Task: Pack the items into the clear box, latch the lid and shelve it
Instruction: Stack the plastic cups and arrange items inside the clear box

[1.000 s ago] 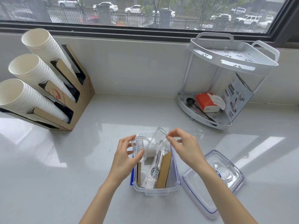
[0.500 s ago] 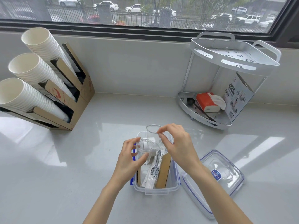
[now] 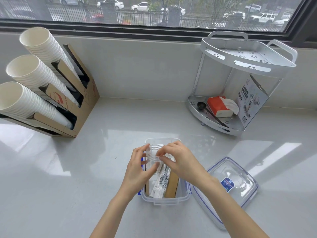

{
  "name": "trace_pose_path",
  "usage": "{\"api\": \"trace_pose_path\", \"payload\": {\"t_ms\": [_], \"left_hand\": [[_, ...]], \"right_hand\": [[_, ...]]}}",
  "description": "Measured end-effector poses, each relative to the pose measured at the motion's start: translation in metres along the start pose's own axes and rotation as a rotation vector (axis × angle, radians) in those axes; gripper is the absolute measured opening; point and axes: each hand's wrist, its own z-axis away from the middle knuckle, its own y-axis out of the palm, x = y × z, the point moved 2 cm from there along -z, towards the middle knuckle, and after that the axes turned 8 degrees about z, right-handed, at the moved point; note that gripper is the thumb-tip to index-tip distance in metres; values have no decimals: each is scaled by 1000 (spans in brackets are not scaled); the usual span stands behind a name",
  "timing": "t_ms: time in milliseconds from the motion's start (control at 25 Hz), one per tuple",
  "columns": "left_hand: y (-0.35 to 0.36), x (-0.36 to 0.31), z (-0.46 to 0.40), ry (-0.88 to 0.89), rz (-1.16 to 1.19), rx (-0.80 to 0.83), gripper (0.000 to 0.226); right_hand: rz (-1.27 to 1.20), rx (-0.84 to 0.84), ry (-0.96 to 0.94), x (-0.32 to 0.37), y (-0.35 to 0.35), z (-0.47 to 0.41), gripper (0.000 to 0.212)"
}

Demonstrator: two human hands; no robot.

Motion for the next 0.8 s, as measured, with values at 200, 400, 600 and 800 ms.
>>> {"api": "trace_pose_path", "payload": {"t_ms": [200,400,600,800], "left_hand": [[-5,0,-3,5,-56,10,60],[-13,5,-3,-10,-52,-47,55],[-20,10,-2,-48,-30,-87,53],[-21,14,0,-93,2,-76,54]], "right_hand": [[7,59,-15,-1,3,1,20],[-319,-33,142,-5,-2,1,26],[-247,-96,278,-23,2,1,23],[-212,-14,338,-33,18,7,21]]}}
